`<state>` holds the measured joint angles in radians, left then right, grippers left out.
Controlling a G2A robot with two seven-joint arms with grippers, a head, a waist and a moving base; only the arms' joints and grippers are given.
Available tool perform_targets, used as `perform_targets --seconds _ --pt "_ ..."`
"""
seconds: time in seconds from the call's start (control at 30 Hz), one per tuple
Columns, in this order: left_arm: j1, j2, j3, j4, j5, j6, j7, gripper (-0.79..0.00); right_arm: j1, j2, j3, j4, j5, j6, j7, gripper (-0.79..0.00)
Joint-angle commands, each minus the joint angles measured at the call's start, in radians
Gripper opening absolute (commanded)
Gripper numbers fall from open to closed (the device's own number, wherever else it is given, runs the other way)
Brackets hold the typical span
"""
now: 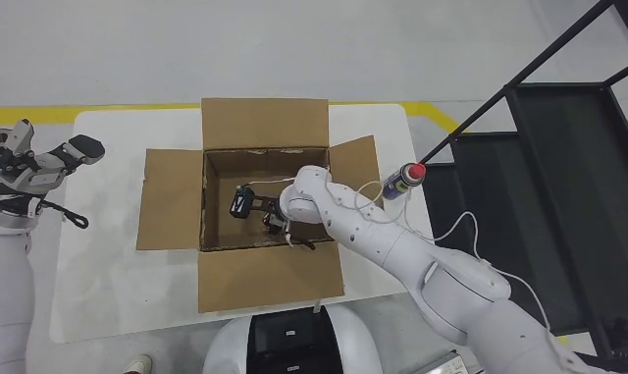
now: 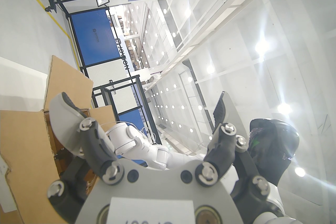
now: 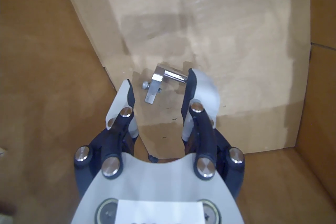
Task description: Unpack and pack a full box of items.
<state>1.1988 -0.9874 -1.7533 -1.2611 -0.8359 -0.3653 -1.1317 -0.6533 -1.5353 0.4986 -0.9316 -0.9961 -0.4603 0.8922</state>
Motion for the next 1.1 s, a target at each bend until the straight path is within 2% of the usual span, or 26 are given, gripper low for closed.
perform_targets --seconds 0.0,0.1,0.17,0.2,0.23,0.4,0.53,0.93,1.07 --pt "0.0 0.0 0.0 0.0 0.0 0.0 0.0 0.0 0.004 -0.009 -0.009 0.022 -0.003 0.008 -0.003 -0.48" --pt "0.0 0.0 0.0 0.0 0.0 0.0 0.0 0.0 0.01 -0.024 -0.021 0.051 -0.004 0.018 -0.009 -0.517" --pt "0.0 0.0 0.0 0.0 0.0 0.0 0.0 0.0 0.015 -0.033 -0.025 0.066 -0.004 0.023 -0.015 -0.65" --pt "0.0 0.0 0.0 0.0 0.0 0.0 0.0 0.0 0.017 -0.036 -0.027 0.073 -0.007 0.026 -0.017 -0.76" --pt "0.0 0.0 0.0 0.0 0.0 0.0 0.0 0.0 0.02 -0.039 -0.028 0.074 -0.01 0.027 -0.019 -0.785" --pt "0.0 0.0 0.0 0.0 0.0 0.0 0.0 0.0 0.027 -0.039 -0.019 0.048 -0.034 0.039 -0.017 -0.785" --pt "0.0 0.0 0.0 0.0 0.0 0.0 0.0 0.0 0.018 -0.023 0.008 -0.013 -0.062 0.052 -0.003 -0.785" --pt "0.0 0.0 0.0 0.0 0.0 0.0 0.0 0.0 -0.12 0.079 0.187 -0.284 -0.174 0.093 -0.021 -0.785" --pt "0.0 0.0 0.0 0.0 0.0 0.0 0.0 0.0 -0.174 0.106 0.242 -0.332 -0.224 0.108 -0.027 -0.785"
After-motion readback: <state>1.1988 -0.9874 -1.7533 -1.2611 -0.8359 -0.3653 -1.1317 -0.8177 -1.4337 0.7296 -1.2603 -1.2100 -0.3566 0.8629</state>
